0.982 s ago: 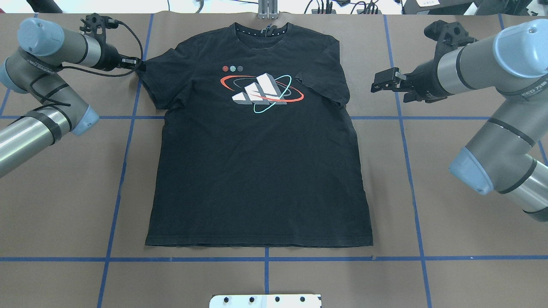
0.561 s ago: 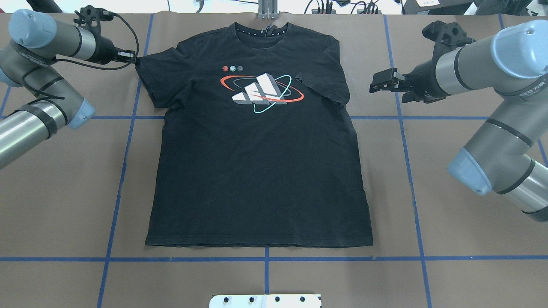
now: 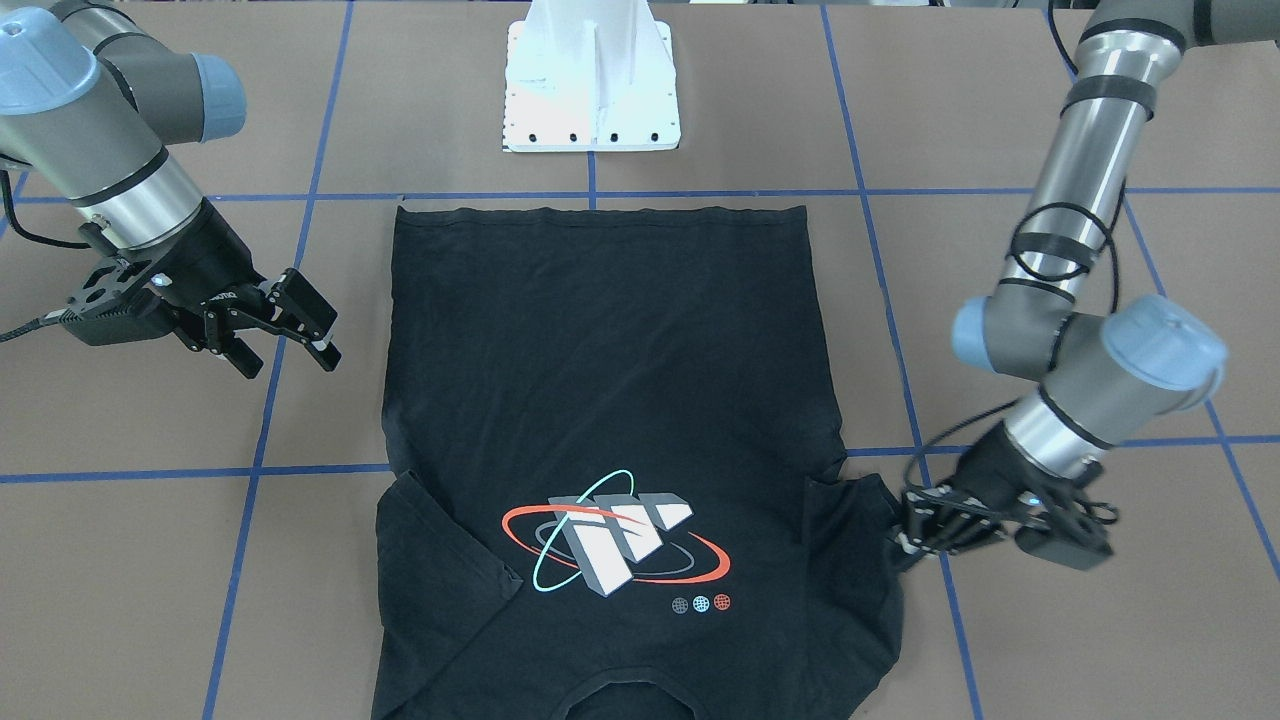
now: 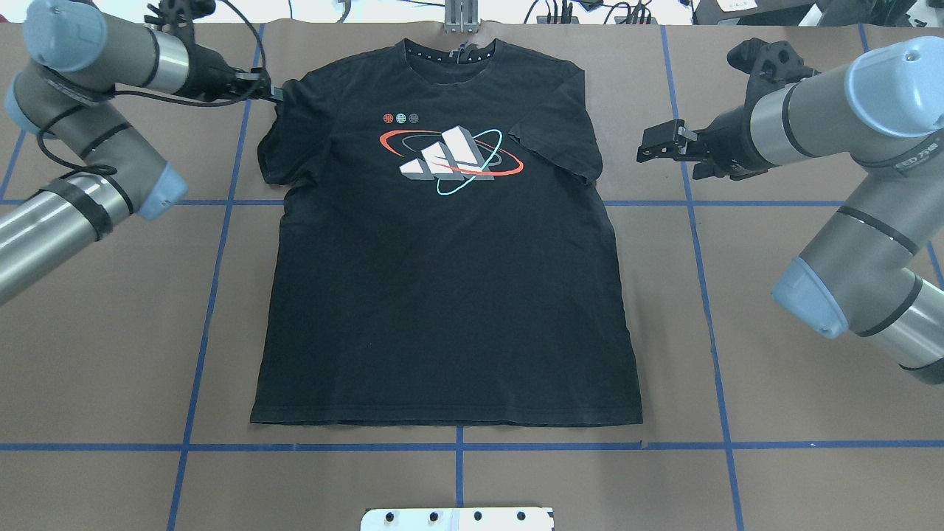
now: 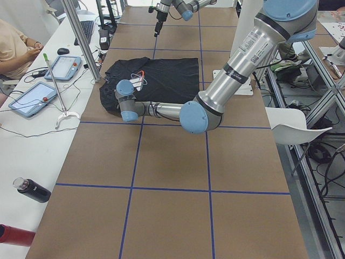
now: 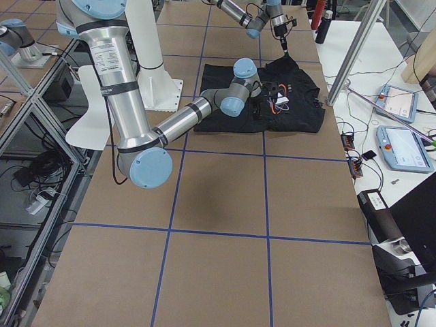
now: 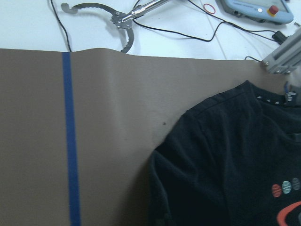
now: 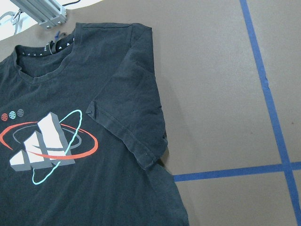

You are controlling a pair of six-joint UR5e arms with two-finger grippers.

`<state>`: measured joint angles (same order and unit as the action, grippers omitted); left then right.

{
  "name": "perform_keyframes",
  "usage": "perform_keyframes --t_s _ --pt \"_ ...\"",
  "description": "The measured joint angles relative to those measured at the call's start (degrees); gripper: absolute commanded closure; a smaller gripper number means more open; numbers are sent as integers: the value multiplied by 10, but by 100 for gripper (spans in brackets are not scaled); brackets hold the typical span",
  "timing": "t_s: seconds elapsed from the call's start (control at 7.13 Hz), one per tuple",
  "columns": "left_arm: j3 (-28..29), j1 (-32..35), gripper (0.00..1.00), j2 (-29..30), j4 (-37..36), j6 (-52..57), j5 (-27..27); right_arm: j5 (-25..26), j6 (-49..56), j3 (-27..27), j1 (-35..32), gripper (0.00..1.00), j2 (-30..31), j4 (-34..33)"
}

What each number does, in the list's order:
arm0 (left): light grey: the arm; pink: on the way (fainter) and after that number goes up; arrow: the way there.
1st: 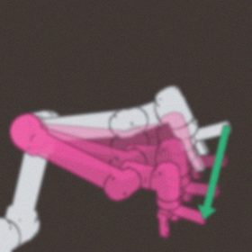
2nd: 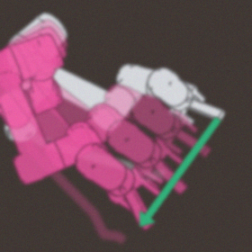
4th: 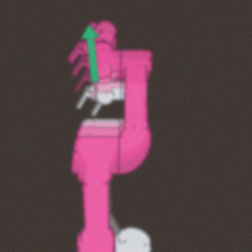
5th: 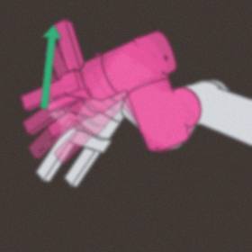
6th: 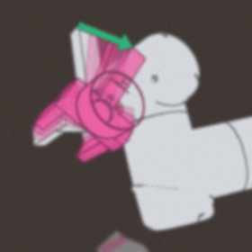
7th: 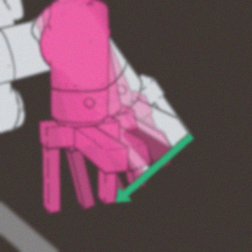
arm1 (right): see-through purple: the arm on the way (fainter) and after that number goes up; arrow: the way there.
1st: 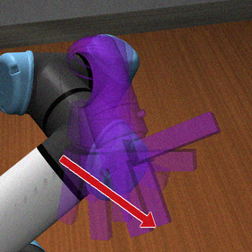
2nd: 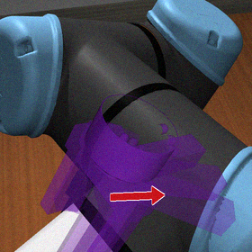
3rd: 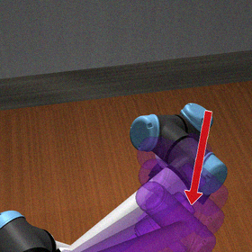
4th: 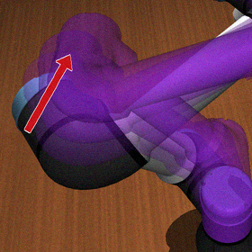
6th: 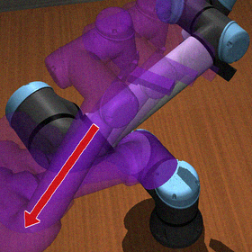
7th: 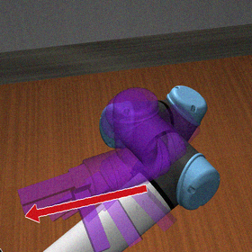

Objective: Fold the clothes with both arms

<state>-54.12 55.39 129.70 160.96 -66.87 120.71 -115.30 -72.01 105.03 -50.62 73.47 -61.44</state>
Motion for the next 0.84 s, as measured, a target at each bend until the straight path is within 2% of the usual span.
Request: perform_keyframes --t_s 0.28,0.56,0.7,0.84 --pt "-19 -36 100 29 -41 -51 -48 0 1 0 0 0 3 0" --pt "-11 -50 100 42 -60 -56 -91 2 1 -4 4 0 3 1" --pt "0 -56 28 51 -61 -56 -111 4 1 -12 6 0 3 2" --pt "8 -63 19 59 -61 -58 -128 5 1 -17 7 0 2 3"
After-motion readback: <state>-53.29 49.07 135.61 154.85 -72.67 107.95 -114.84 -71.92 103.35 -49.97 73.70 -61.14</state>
